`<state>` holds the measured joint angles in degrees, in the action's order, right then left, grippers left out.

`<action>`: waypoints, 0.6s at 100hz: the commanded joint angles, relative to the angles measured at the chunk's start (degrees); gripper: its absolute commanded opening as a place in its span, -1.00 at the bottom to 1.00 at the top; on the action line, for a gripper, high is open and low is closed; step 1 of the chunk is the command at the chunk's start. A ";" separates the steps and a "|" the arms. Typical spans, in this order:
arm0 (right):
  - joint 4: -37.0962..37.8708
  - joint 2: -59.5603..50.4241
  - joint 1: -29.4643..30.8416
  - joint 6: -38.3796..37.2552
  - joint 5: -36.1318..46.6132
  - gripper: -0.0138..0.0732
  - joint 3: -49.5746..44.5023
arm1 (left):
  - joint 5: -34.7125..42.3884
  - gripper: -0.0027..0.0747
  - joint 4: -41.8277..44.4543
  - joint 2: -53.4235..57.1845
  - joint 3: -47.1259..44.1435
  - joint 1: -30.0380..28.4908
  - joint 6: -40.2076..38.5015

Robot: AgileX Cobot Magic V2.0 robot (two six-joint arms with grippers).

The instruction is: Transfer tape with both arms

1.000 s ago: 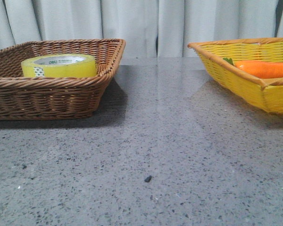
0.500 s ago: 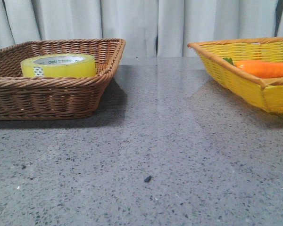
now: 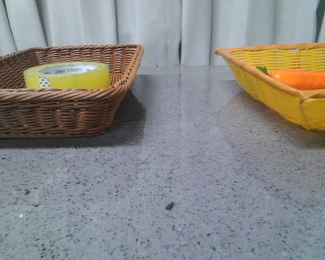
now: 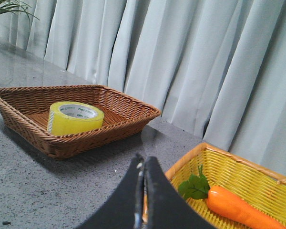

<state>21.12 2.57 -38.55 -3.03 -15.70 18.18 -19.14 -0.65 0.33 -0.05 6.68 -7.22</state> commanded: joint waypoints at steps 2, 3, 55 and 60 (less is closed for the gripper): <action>0.93 0.57 0.40 -0.06 3.91 -0.85 1.28 | 2.56 -0.99 -0.03 1.78 -0.73 -0.09 -0.51; 0.93 0.57 0.40 -0.06 3.91 -0.85 1.28 | 2.56 -0.99 -0.03 1.78 -0.73 -0.09 -0.51; -9.94 0.57 20.93 -0.06 23.52 -0.85 -8.44 | 2.56 -0.99 -0.03 1.68 -0.73 -0.09 -0.51; -14.92 0.57 24.63 -0.06 29.22 -0.85 -11.18 | 2.56 -0.99 -0.03 1.68 -0.73 -0.09 -0.51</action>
<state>13.75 2.57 -19.77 -3.03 0.00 9.33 -19.17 -0.65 0.33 -0.05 6.68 -7.22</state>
